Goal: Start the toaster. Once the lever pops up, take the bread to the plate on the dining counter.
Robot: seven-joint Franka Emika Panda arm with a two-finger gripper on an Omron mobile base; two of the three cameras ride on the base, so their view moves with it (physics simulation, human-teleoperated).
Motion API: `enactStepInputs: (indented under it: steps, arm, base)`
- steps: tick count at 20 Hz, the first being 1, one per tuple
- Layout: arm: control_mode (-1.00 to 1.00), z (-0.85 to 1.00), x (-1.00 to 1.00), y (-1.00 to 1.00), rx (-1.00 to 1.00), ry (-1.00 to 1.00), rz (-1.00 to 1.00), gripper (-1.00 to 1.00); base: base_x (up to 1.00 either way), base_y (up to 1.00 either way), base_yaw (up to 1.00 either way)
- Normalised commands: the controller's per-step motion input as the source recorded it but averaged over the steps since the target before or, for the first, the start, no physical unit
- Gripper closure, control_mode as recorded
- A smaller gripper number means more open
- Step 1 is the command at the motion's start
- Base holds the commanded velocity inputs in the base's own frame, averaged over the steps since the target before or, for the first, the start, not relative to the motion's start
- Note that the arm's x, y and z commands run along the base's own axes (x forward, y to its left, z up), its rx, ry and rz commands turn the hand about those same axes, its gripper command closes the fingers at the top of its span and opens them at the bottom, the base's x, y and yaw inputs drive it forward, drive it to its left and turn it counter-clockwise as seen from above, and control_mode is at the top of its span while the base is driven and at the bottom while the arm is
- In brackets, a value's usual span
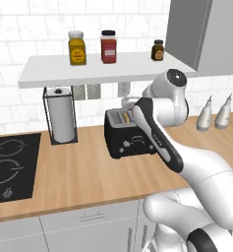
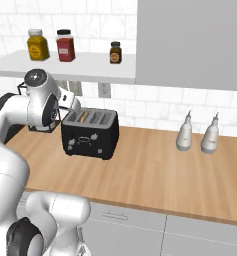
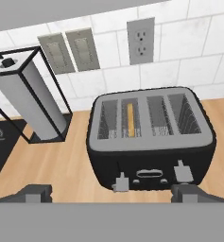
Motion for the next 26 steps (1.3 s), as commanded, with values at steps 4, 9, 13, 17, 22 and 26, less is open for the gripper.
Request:
enactStepInputs:
  steps: [4, 9, 13, 17, 22, 26]
  arm:
    - [-1.0, 0.0, 0.0, 0.0, 0.0, 0.0, 0.0, -1.0]
    - [-1.0, 0.0, 0.0, 0.0, 0.0, 0.0, 0.0, -1.0]
    - [-1.0, 0.0, 0.0, 0.0, 0.0, 0.0, 0.0, -1.0]
    - [-1.0, 0.0, 0.0, 0.0, 0.0, 0.0, 0.0, -1.0]
    - [-1.0, 0.0, 0.0, 0.0, 0.0, 0.0, 0.0, -1.0]
    - [-1.0, 0.0, 0.0, 0.0, 0.0, 0.0, 0.0, -1.0]
  base:
    - [0.0, 0.0, 0.0]
    - [0.0, 0.0, 0.0]
    - [0.0, 0.0, 0.0]
    - [0.0, 0.0, 0.0]
    - [0.0, 0.0, 0.0]
    - [0.0, 0.0, 0.0]
